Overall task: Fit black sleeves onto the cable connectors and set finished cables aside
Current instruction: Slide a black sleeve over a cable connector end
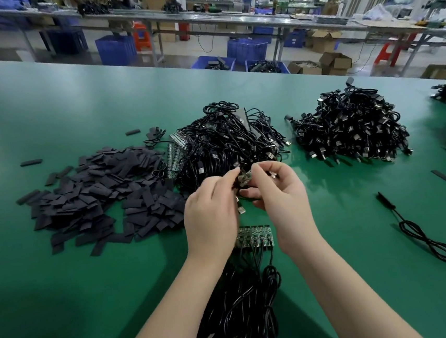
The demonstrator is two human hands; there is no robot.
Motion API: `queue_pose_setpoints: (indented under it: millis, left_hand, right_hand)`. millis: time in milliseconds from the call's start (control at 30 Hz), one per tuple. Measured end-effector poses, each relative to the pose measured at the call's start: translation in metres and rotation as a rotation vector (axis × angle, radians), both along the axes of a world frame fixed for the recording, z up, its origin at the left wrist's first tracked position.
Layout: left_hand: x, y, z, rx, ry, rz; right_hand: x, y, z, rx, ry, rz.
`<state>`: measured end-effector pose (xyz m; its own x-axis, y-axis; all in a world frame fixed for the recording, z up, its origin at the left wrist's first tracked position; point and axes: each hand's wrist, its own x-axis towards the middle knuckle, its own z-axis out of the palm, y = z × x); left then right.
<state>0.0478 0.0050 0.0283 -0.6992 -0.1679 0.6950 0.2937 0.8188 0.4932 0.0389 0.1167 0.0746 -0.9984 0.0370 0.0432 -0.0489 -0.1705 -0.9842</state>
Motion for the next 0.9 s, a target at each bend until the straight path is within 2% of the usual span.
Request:
queue_pose_setpoints:
  millis: [67, 167, 233, 300, 367, 433, 533, 700, 833, 900]
  left_hand:
    - [-0.003, -0.008, 0.003, 0.186, -0.036, 0.008]
    - [-0.010, -0.026, 0.005, 0.412, 0.047, 0.057]
    - [-0.014, -0.039, 0.008, 0.655, 0.107, 0.083]
    - [-0.018, -0.051, 0.010, 0.845, 0.192, 0.136]
    - [-0.019, -0.059, 0.011, 0.913, 0.284, 0.178]
    - [-0.018, -0.062, 0.011, 0.885, 0.330, 0.227]
    - [-0.015, -0.059, 0.012, 0.845, 0.312, 0.276]
    - [-0.011, -0.054, 0.013, 0.693, 0.265, 0.326]
    - [-0.011, -0.052, 0.012, 0.613, 0.225, 0.371]
    - [-0.011, -0.051, 0.010, 0.592, 0.184, 0.362]
  right_hand:
    - [-0.008, -0.008, -0.011, 0.119, 0.001, 0.022]
    - [-0.018, -0.028, -0.028, 0.386, 0.109, 0.136]
    - [-0.026, -0.042, -0.036, 0.695, 0.249, 0.219]
    - [-0.034, -0.057, -0.042, 1.135, 0.398, 0.385]
    - [-0.037, -0.072, -0.046, 1.460, 0.489, 0.529]
    - [-0.037, -0.083, -0.049, 1.596, 0.578, 0.528]
    - [-0.035, -0.090, -0.048, 1.571, 0.649, 0.433]
    - [-0.035, -0.083, -0.040, 1.335, 0.504, 0.376]
    - [-0.036, -0.069, -0.036, 1.059, 0.252, 0.213]
    - [-0.040, -0.062, -0.037, 0.931, 0.123, 0.209]
